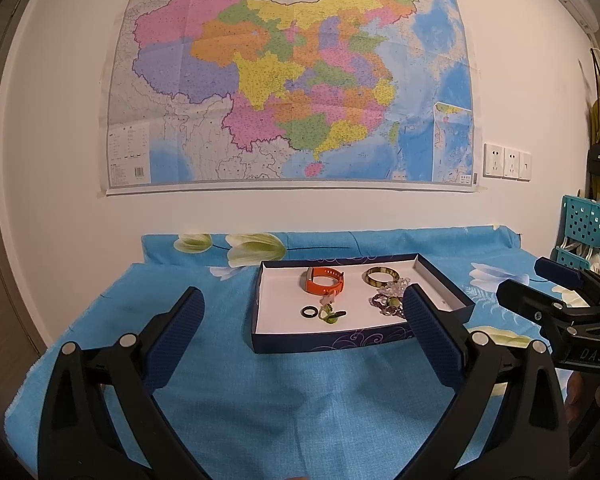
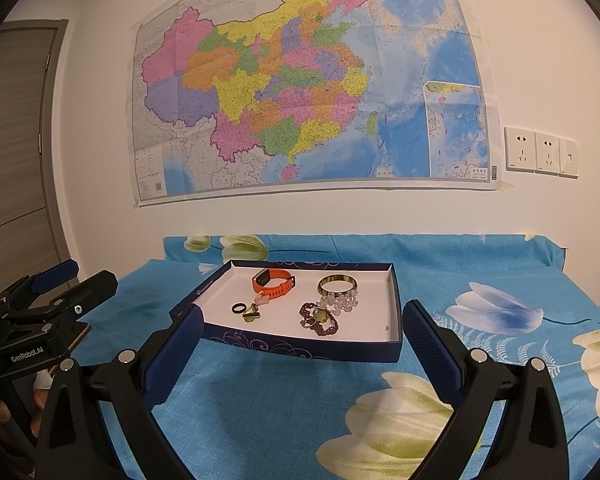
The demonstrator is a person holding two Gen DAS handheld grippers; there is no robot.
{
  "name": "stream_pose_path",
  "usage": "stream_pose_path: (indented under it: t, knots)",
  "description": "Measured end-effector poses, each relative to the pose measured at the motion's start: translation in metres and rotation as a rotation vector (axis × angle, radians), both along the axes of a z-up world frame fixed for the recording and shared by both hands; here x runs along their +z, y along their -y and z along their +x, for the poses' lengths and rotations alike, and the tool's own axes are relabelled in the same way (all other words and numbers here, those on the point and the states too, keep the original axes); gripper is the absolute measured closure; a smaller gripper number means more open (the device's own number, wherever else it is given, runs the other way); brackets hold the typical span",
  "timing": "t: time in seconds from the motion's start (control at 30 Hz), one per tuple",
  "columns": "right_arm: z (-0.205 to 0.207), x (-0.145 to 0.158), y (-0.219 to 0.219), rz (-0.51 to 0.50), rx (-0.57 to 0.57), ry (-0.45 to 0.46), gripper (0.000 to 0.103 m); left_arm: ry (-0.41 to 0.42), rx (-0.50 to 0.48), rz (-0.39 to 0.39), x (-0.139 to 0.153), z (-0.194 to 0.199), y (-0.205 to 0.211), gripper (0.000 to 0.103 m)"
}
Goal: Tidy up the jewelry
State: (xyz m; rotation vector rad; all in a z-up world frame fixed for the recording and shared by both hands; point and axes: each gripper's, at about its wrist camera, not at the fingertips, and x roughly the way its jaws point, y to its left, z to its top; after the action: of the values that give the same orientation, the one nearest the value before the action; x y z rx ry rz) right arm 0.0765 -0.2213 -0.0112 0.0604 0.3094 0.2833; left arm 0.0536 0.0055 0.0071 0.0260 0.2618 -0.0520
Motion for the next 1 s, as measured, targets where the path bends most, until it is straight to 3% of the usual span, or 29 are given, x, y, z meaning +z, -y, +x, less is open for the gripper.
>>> stream_pose_path:
  t: [1.0]
  knots:
    - [-0.0001,-0.0008,0.0016,0.006,-0.001,-0.001,0.007,-0.004,0.003,-0.005,-0.0048,0.0007,0.0009,0.005]
